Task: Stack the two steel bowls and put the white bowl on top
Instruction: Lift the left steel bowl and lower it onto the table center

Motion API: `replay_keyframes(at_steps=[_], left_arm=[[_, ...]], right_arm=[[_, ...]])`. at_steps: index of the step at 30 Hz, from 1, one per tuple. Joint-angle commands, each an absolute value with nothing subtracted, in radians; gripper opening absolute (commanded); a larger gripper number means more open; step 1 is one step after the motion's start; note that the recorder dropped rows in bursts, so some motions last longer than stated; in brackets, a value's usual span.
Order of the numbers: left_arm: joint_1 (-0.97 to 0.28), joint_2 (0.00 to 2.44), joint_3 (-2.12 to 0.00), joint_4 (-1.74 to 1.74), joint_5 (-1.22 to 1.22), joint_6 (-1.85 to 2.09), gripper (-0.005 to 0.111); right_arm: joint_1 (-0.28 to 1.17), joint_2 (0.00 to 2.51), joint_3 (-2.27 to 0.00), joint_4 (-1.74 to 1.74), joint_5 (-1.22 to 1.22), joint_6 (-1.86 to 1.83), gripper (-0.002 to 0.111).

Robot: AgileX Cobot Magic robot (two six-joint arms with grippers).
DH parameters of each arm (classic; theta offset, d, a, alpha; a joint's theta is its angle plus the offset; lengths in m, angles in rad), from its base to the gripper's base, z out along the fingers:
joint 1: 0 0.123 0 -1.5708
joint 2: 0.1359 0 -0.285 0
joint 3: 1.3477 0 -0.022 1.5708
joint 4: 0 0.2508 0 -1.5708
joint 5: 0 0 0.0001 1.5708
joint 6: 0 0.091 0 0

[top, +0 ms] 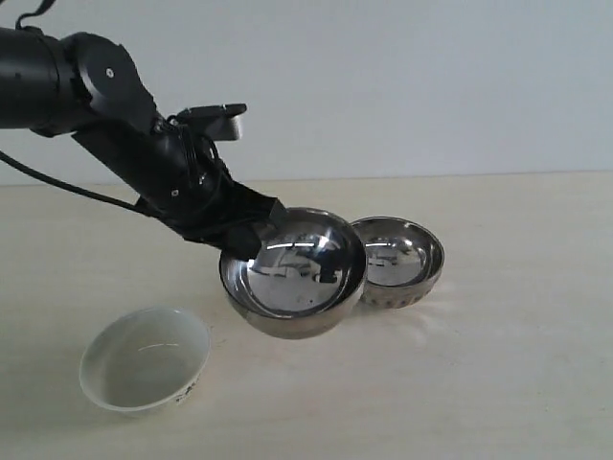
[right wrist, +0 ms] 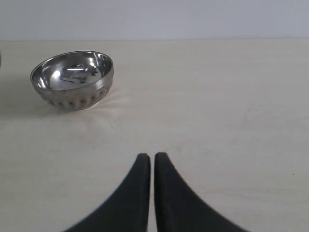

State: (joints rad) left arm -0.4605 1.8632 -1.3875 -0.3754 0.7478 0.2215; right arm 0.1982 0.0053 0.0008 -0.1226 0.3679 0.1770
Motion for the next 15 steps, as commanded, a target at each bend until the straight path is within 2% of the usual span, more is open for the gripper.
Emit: replay_keyframes(at_steps=[1, 15], left_arm=[[-0.466, 1.901, -1.352, -0.387, 0.729, 0.214, 0.004], [-0.466, 2.01, -1.333, -0.404, 0.713, 0.209, 0.004]], right_arm=[[0.19, 0.0, 0.0, -0.129, 0.361, 0.177, 0.0], [0.19, 0.0, 0.0, -0.129, 0.361, 0.177, 0.0]])
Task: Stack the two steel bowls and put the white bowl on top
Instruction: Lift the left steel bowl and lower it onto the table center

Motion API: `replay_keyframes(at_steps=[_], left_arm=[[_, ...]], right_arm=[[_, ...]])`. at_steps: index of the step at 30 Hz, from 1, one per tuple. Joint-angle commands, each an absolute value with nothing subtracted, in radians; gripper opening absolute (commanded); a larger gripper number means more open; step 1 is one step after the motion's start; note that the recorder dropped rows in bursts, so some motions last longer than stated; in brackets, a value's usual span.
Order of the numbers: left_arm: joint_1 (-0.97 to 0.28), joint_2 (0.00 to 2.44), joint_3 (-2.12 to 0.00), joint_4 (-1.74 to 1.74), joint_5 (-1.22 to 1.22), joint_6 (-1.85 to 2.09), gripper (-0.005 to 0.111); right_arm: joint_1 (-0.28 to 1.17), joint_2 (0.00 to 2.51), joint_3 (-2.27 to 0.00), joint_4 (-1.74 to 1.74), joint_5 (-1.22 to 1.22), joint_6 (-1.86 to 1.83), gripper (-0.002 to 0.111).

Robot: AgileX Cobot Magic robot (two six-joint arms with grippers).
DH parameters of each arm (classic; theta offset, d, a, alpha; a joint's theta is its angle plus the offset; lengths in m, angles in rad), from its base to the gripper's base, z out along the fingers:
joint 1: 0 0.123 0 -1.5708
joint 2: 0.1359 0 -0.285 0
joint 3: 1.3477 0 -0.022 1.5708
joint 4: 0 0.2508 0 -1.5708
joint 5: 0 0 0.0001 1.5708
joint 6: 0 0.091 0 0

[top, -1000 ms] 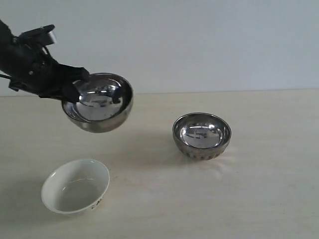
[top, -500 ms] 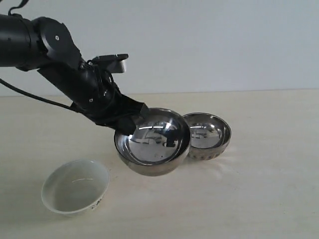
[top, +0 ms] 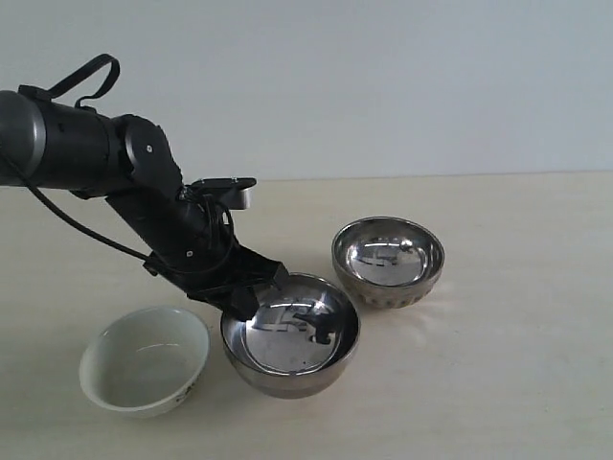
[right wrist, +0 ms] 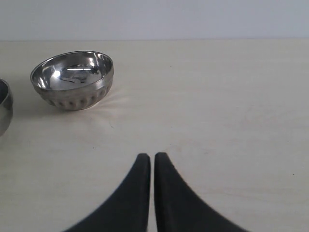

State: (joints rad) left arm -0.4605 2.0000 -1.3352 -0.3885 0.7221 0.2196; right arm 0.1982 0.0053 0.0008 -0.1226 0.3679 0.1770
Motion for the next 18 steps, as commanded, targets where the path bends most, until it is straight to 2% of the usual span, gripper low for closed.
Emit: replay_keyframes(at_steps=[1, 12, 15, 18], left_arm=[[-0.466, 2.017, -1.331, -0.4, 0.714, 0.213, 0.004], [-0.463, 2.017, -1.308, -0.393, 0.716, 0.218, 0.004], [-0.463, 2.017, -1.308, -0.393, 0.73, 0.218, 0.013], [-0.463, 2.017, -1.308, -0.393, 0.73, 0.218, 0.034]], right_arm=[[0.19, 0.0, 0.0, -0.129, 0.361, 0.177, 0.0], [0.19, 0.0, 0.0, -0.129, 0.361, 0.177, 0.0], [0.19, 0.0, 0.0, -0.129, 0.361, 0.177, 0.0], [0.19, 0.0, 0.0, -0.129, 0.361, 0.177, 0.0]])
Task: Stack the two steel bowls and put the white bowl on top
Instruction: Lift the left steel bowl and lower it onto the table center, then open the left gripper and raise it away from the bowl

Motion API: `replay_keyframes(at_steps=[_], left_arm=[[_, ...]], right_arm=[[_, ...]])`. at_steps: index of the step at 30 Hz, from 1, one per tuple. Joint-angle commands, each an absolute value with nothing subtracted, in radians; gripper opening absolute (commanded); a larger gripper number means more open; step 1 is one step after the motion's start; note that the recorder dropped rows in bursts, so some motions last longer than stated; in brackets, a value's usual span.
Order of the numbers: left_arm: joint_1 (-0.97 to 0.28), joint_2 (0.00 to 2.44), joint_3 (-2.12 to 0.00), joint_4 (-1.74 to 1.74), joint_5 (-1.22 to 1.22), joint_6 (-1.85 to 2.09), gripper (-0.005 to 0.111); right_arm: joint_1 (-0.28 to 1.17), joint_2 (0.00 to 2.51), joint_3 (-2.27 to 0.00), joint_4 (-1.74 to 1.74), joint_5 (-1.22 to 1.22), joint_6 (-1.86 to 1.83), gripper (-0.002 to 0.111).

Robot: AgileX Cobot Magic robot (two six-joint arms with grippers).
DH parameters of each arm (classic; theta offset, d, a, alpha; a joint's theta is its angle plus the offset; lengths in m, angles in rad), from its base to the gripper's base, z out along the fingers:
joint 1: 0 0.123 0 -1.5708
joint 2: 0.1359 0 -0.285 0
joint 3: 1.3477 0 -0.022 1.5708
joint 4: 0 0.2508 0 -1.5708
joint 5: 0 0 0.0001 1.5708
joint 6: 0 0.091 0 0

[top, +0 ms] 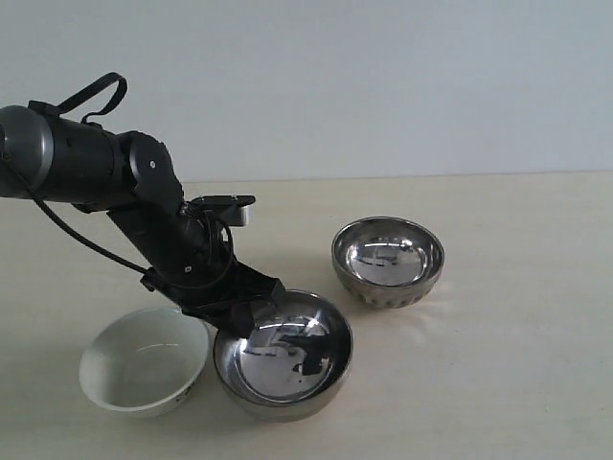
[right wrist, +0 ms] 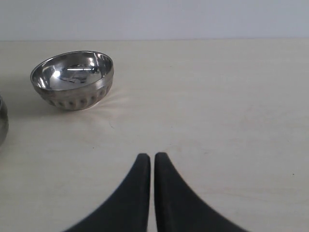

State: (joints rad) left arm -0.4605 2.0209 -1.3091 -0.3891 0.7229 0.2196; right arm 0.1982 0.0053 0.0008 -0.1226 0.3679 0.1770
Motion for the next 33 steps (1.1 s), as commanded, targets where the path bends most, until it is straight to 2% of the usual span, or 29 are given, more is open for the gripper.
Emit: replay_keyframes(at_steps=[1, 4, 5, 33], left_arm=[[-0.463, 2.017, -1.308, -0.393, 0.73, 0.218, 0.041], [-0.463, 2.017, -1.308, -0.392, 0.73, 0.218, 0.054], [-0.463, 2.017, -1.308, -0.387, 0.73, 0.218, 0.055], [-0.463, 1.907, -1.354, -0.377, 0.699, 0.218, 0.054]], right_arm=[[0.19, 0.0, 0.0, -0.129, 0.361, 0.177, 0.0], [0.19, 0.0, 0.0, -0.129, 0.361, 0.177, 0.0], [0.19, 0.0, 0.0, -0.129, 0.361, 0.177, 0.0], [0.19, 0.0, 0.0, -0.129, 0.361, 0.177, 0.0]])
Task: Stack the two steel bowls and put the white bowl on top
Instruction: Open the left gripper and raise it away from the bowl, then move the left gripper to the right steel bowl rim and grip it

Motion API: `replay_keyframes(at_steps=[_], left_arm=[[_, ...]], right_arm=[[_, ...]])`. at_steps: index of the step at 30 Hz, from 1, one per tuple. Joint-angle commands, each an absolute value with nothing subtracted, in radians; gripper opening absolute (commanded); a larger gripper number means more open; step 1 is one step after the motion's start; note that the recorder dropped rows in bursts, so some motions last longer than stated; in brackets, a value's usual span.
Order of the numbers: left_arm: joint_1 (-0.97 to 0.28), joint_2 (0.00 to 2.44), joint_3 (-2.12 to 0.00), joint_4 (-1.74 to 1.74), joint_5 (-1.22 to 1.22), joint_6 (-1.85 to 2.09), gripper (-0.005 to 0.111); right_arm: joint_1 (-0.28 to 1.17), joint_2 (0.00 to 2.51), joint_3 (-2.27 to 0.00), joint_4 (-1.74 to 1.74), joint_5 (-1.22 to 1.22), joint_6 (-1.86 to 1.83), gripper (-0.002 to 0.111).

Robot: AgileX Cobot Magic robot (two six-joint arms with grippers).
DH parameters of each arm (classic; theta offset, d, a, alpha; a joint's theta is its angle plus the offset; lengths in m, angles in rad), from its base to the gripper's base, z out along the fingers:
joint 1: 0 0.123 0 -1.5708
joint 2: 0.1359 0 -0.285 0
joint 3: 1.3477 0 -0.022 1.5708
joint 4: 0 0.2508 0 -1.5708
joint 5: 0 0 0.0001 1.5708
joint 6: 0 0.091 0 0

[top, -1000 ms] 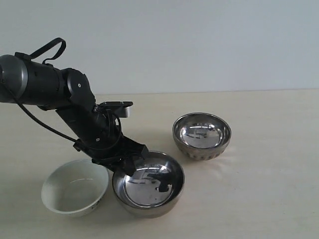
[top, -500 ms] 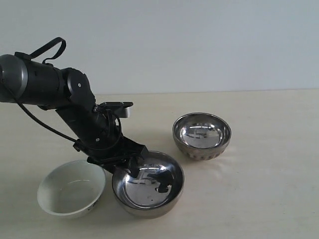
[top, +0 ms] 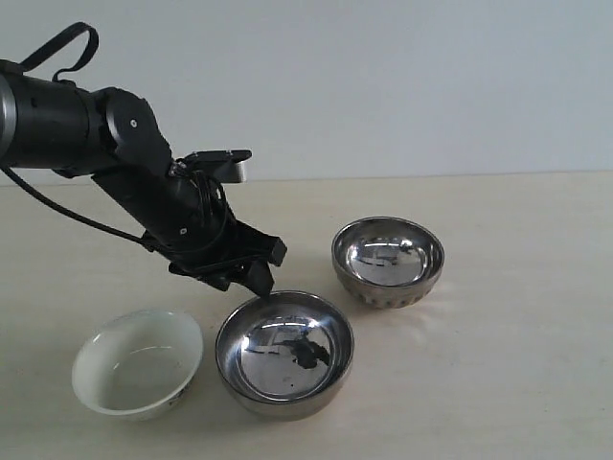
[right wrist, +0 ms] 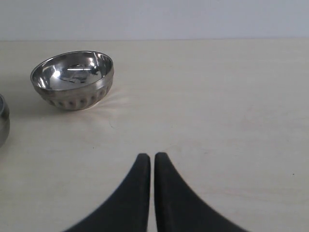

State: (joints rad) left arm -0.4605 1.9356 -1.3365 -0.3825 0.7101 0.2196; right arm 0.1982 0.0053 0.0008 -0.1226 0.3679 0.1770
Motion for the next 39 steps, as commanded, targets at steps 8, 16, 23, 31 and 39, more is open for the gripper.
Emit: replay_keyframes(at_steps=[8, 16, 23, 31, 39], left_arm=[[-0.463, 1.904, -1.402, -0.382, 0.649, 0.213, 0.054], [-0.442, 1.999, -1.598, -0.382, 0.731, 0.194, 0.054], [-0.441, 2.144, -1.799, -0.382, 0.839, 0.168, 0.054], [-0.447, 2.346, -2.004, -0.408, 0.886, 0.183, 0.054], [-0.529, 2.44, -2.154, -0.409, 0.969, 0.229, 0.054]], right_arm=[[0.19, 0.0, 0.0, -0.129, 0.361, 0.177, 0.0], [0.19, 0.0, 0.0, -0.129, 0.361, 0.177, 0.0], [0.19, 0.0, 0.0, -0.129, 0.361, 0.177, 0.0], [0.19, 0.0, 0.0, -0.129, 0.361, 0.177, 0.0], [0.19, 0.0, 0.0, -0.129, 0.361, 0.177, 0.0]])
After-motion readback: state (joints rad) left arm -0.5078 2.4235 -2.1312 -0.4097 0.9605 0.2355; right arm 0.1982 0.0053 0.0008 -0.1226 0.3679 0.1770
